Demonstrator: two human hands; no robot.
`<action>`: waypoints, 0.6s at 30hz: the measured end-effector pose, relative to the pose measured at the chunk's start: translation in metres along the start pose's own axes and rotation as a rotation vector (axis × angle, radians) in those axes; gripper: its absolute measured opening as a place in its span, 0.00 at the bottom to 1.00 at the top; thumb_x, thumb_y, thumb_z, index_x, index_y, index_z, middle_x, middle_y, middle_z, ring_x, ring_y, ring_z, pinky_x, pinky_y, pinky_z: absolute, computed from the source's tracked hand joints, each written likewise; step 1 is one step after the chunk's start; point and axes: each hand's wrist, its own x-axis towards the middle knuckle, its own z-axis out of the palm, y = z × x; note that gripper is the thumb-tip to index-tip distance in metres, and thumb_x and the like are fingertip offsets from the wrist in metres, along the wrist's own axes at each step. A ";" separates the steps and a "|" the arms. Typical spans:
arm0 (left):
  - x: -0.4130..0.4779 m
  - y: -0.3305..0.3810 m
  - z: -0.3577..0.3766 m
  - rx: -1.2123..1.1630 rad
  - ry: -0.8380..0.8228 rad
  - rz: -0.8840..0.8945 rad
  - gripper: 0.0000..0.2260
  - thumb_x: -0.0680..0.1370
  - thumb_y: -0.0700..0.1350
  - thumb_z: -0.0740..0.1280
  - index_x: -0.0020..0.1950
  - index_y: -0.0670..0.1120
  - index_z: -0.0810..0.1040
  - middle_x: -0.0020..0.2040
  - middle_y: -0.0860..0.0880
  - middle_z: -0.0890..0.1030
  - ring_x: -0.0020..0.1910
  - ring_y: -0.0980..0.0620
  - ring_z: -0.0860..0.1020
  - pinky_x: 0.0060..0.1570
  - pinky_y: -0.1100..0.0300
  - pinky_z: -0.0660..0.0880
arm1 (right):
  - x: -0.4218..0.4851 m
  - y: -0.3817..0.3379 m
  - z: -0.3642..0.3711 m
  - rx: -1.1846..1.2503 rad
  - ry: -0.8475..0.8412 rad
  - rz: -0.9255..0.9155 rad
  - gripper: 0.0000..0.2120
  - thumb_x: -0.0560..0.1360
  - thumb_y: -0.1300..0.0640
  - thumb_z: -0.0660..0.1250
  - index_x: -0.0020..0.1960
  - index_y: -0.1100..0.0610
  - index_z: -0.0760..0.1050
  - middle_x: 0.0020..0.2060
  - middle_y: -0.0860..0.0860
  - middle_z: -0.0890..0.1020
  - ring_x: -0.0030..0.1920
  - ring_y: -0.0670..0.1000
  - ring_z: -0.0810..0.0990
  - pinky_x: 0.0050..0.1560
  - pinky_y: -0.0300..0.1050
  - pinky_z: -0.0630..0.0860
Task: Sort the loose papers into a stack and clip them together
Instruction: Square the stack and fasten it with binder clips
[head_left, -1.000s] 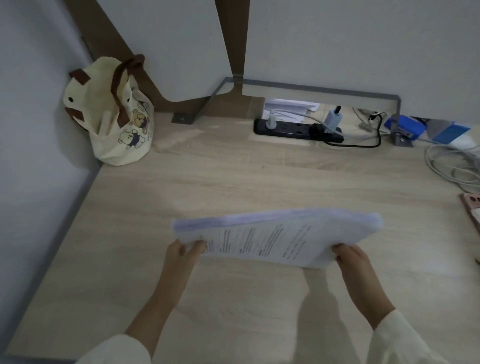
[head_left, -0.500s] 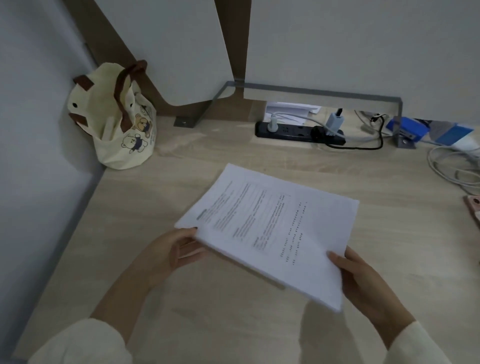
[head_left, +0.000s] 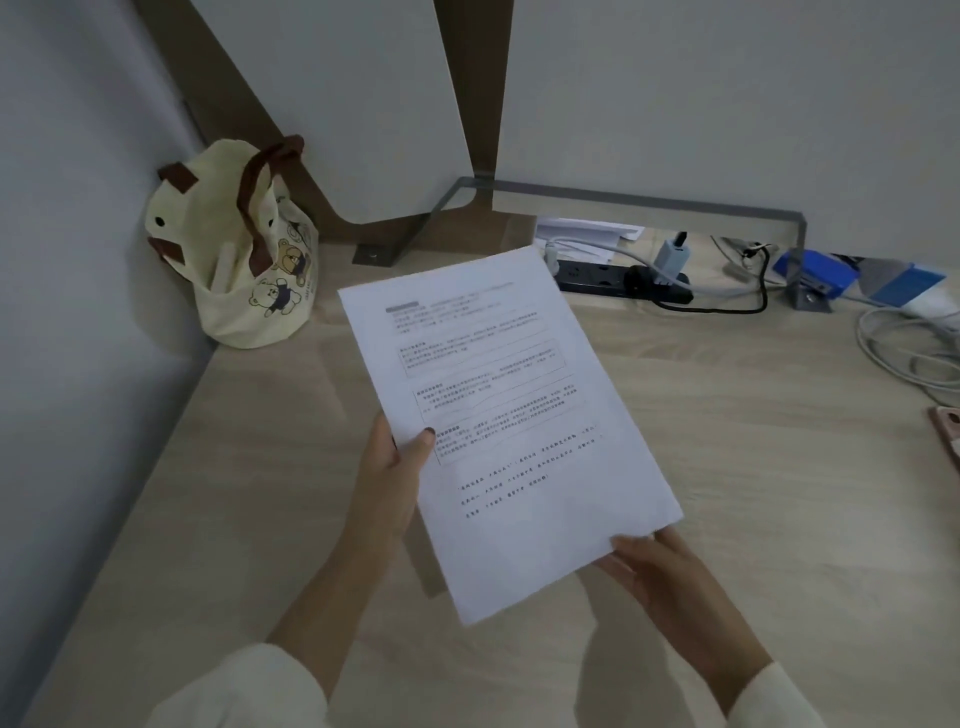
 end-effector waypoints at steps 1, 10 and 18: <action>0.001 0.003 -0.003 0.013 -0.045 0.035 0.16 0.78 0.36 0.60 0.65 0.48 0.70 0.59 0.53 0.80 0.57 0.56 0.79 0.56 0.57 0.76 | 0.001 -0.009 -0.005 -0.029 0.011 -0.009 0.22 0.68 0.68 0.62 0.61 0.59 0.73 0.57 0.56 0.81 0.52 0.53 0.82 0.47 0.44 0.81; -0.014 0.005 -0.001 0.068 -0.240 0.196 0.15 0.73 0.41 0.63 0.58 0.50 0.74 0.54 0.55 0.83 0.55 0.55 0.80 0.51 0.64 0.76 | 0.003 -0.056 0.020 -0.386 0.028 -0.348 0.19 0.73 0.70 0.59 0.52 0.51 0.80 0.50 0.49 0.85 0.51 0.49 0.82 0.47 0.39 0.79; -0.033 -0.031 0.009 0.049 0.019 0.109 0.16 0.64 0.48 0.66 0.52 0.53 0.77 0.45 0.65 0.83 0.46 0.67 0.79 0.42 0.76 0.72 | 0.009 -0.014 0.024 -0.330 0.300 -0.385 0.17 0.73 0.71 0.55 0.34 0.54 0.73 0.30 0.43 0.77 0.40 0.47 0.71 0.44 0.44 0.65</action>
